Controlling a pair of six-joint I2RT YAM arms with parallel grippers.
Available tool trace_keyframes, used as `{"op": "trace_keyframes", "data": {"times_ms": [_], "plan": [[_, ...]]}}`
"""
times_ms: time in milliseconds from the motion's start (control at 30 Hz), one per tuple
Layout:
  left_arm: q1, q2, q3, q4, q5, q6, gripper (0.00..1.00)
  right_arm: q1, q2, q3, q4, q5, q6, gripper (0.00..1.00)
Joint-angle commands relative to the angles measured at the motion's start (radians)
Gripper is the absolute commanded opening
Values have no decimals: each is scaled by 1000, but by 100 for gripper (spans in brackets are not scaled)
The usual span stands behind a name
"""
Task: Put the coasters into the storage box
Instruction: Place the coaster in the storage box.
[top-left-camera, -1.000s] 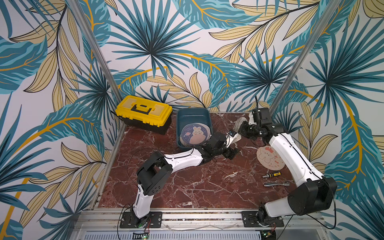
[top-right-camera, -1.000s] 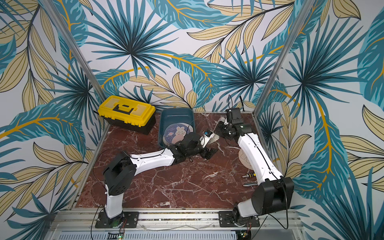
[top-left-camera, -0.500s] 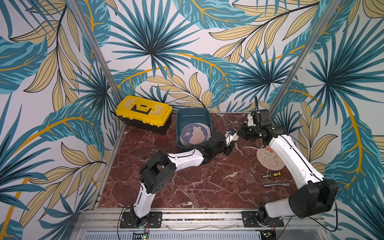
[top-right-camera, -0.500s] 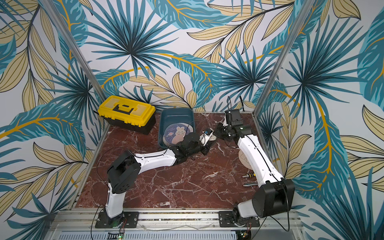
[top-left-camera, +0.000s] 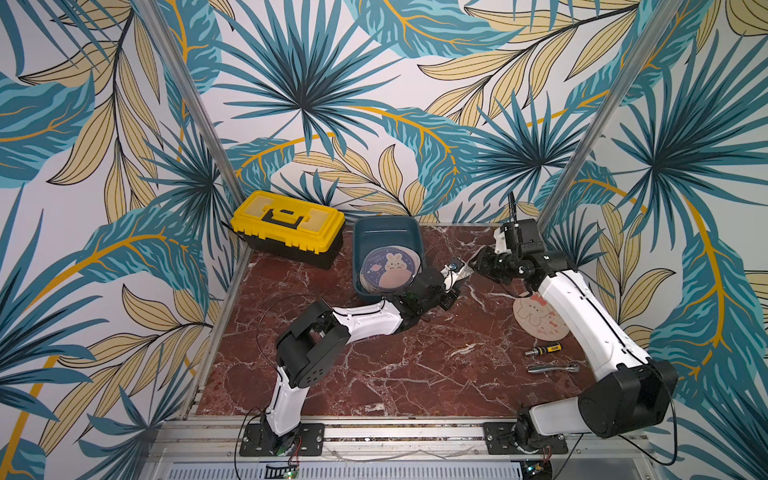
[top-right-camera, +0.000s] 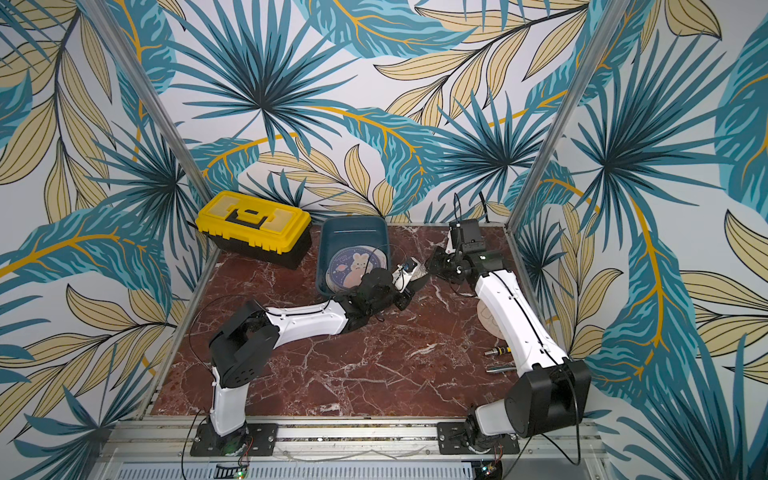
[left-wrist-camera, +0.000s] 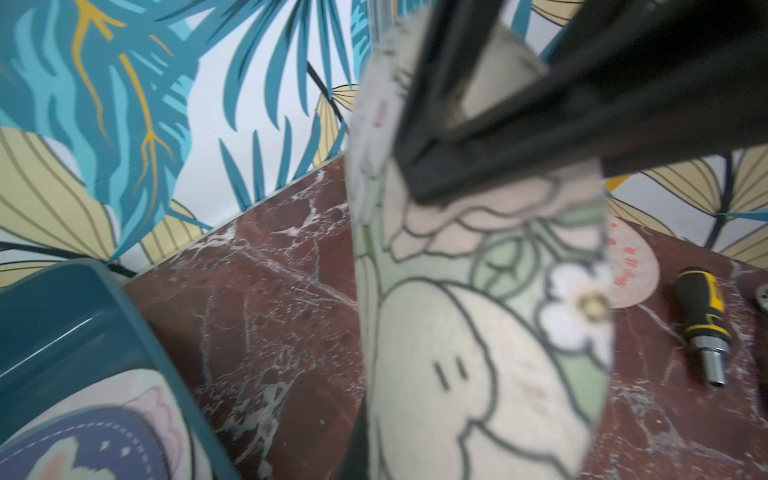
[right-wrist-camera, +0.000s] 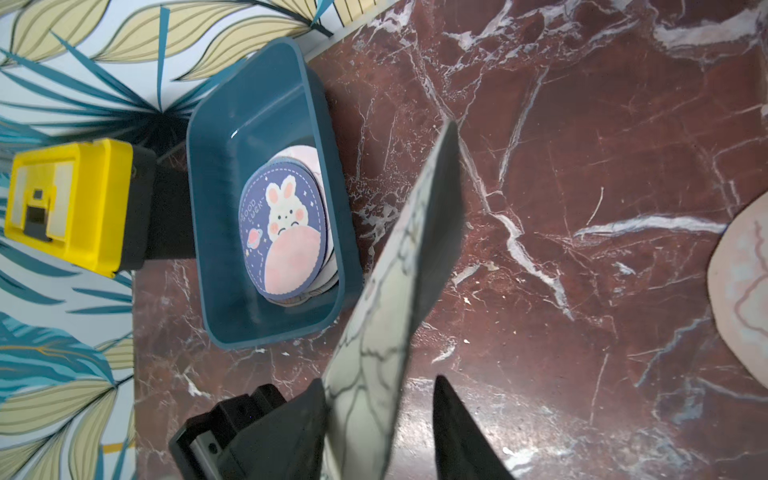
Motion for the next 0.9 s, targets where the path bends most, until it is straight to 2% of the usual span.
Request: {"op": "trace_keyframes", "data": {"times_ms": [0, 167, 367, 600, 867], "plan": [[50, -90, -51, 33, -87, 8, 0, 3, -15, -4, -32, 62, -22, 52], [85, -152, -83, 32, -162, 90, 0, 3, -11, 5, -43, 97, -40, 56], [96, -168, -39, -24, -328, 253, 0, 3, 22, -1, -35, 94, -41, 56], [131, -72, 65, -105, -508, 409, 0, 3, 64, -10, -18, 74, -42, 56], [196, 42, 200, -154, -669, 462, 0, 3, 75, -22, -16, 70, -42, 57]]}}
